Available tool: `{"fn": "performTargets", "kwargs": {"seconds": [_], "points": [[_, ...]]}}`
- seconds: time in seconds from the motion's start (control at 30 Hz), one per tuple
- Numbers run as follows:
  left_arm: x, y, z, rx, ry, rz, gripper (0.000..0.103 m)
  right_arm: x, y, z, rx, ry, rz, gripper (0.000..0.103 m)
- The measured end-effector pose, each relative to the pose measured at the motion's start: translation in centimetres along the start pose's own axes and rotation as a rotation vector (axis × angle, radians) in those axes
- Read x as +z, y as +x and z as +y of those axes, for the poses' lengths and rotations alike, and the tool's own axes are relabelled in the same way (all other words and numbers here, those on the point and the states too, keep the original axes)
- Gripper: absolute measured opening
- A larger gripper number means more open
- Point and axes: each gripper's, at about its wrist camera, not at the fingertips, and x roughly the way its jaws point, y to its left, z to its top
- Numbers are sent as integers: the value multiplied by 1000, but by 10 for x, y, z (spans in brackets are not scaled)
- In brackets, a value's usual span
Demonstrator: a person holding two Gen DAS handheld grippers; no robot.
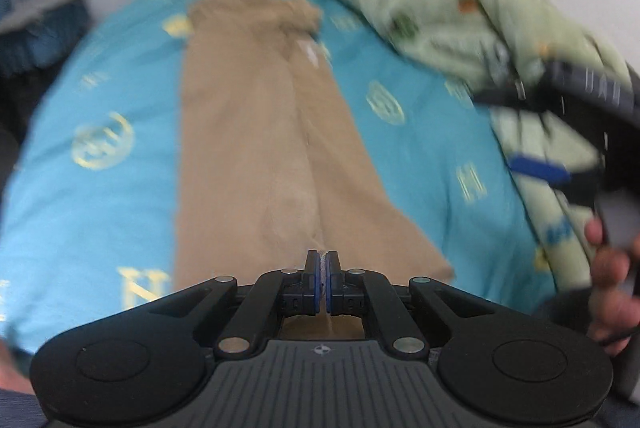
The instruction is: Fold clothes
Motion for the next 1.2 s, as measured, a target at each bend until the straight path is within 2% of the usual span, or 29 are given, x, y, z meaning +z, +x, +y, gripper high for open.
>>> {"fn": "performTargets", "kwargs": {"seconds": [0.1, 0.17, 0.2, 0.3, 0.4, 0.5, 0.57, 0.63, 0.73, 0.77, 0.8, 0.87, 0.97, 1.07, 1.2], "points": [[-2, 5, 3, -46, 4, 36, 8, -2, 9, -7, 32, 60, 65, 90], [2, -3, 13, -103, -53, 17, 26, -4, 15, -11, 47, 96, 103, 90], [4, -7, 22, -127, -81, 2, 29, -5, 18, -12, 53, 112, 121, 90], [8, -15, 44, -128, -144, -45, 36, -10, 26, -11, 54, 133, 155, 90], [6, -12, 54, -119, -163, -32, 38, -13, 29, -9, 48, 141, 163, 90], [4, 5, 40, -90, -83, 14, 44, -15, 30, -9, 37, 144, 160, 90], [1, 18, 26, -54, 10, 52, 53, -15, 29, -9, 29, 142, 156, 90], [-9, 32, 15, -19, 97, 80, 53, -16, 29, -9, 24, 137, 151, 90], [-17, 49, -2, 14, 191, 99, 46, -16, 31, -8, 18, 135, 150, 90], [-19, 52, -5, 25, 209, 102, 37, -16, 31, -9, 17, 136, 151, 90], [-21, 55, -8, 36, 228, 104, 32, -15, 31, -10, 15, 137, 151, 90], [-24, 54, -9, 36, 231, 99, 3, -14, 31, -12, 13, 141, 152, 90], [-22, 41, -4, 17, 193, 63, 2, -15, 30, -14, 10, 147, 152, 90], [-17, 24, 1, -50, 138, 16, 2, -16, 33, -15, 8, 154, 176, 90], [-15, 30, 7, -134, 74, 55, 2, -17, 42, -17, 6, 167, 227, 90]]}}
